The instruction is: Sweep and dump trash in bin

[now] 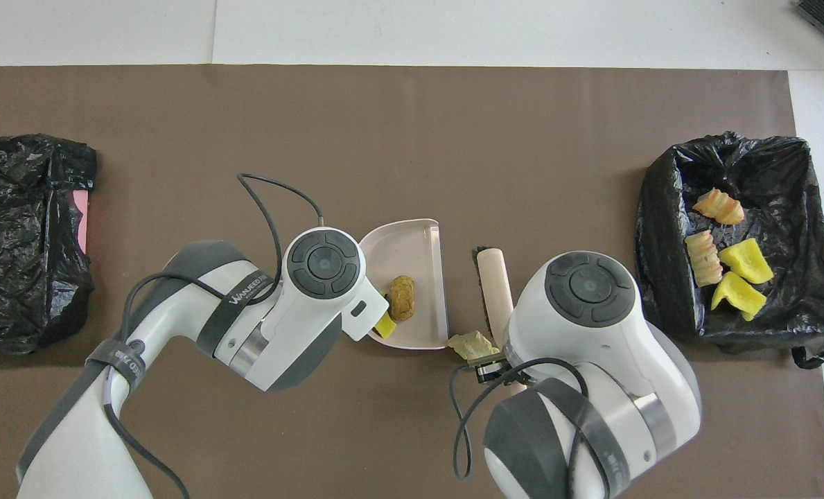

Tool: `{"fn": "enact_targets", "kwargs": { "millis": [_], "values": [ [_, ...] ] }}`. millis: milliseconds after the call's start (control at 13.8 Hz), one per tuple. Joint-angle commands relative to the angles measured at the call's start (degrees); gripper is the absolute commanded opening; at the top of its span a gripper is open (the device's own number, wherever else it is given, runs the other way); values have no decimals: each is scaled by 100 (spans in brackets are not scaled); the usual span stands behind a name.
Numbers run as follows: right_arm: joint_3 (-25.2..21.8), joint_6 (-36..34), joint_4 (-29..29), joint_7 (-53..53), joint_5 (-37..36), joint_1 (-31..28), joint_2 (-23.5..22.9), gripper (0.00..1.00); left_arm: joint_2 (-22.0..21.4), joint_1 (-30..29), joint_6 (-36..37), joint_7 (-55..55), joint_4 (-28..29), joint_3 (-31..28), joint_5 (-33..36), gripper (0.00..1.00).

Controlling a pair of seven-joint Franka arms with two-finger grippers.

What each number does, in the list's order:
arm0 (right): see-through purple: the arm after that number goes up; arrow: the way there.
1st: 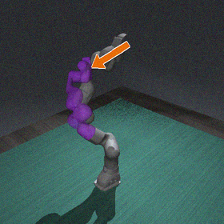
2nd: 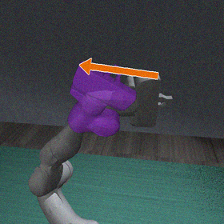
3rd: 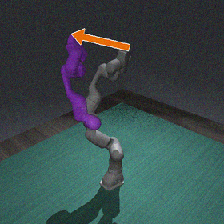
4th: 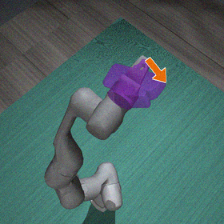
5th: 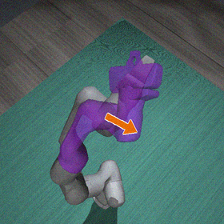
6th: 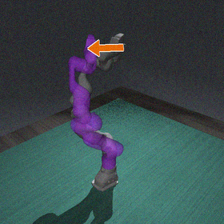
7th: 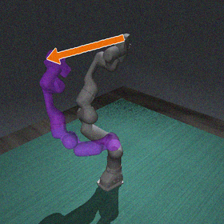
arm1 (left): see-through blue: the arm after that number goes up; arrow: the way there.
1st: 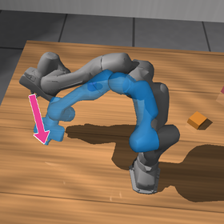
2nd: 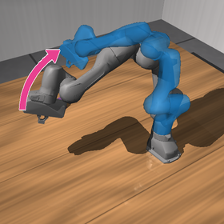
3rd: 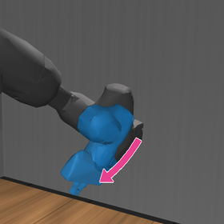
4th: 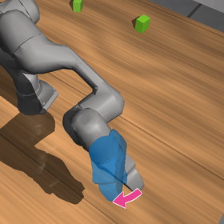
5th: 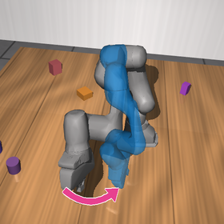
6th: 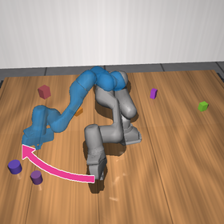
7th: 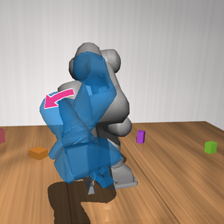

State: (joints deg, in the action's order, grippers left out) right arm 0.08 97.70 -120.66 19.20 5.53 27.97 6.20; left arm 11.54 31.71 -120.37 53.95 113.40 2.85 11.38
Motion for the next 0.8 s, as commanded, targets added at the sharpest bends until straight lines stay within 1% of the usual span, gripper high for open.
{"fn": "enact_targets", "kwargs": {
  "millis": [0,145,217,362,434,579,724],
  "values": [
    [45,39,-597,49,-61,-476,371,0,-389,37,58,124,480,22,225,0],
    [54,134,-1045,250,-43,-468,539,0,-556,133,-91,107,797,22,277,0],
    [54,266,-1221,355,-34,-451,531,0,-600,143,-179,72,885,31,277,0],
    [80,783,-1556,618,106,-372,522,0,-636,160,-250,45,982,49,277,0],
    [71,916,-1583,750,237,-224,453,0,-679,178,-302,36,1052,57,269,0],
    [71,1197,-1644,874,588,-109,242,0,-785,187,-373,-278,1254,66,269,0],
    [71,1479,-1671,857,782,15,57,0,-794,178,-391,-377,1299,66,260,0]
  ]
}}
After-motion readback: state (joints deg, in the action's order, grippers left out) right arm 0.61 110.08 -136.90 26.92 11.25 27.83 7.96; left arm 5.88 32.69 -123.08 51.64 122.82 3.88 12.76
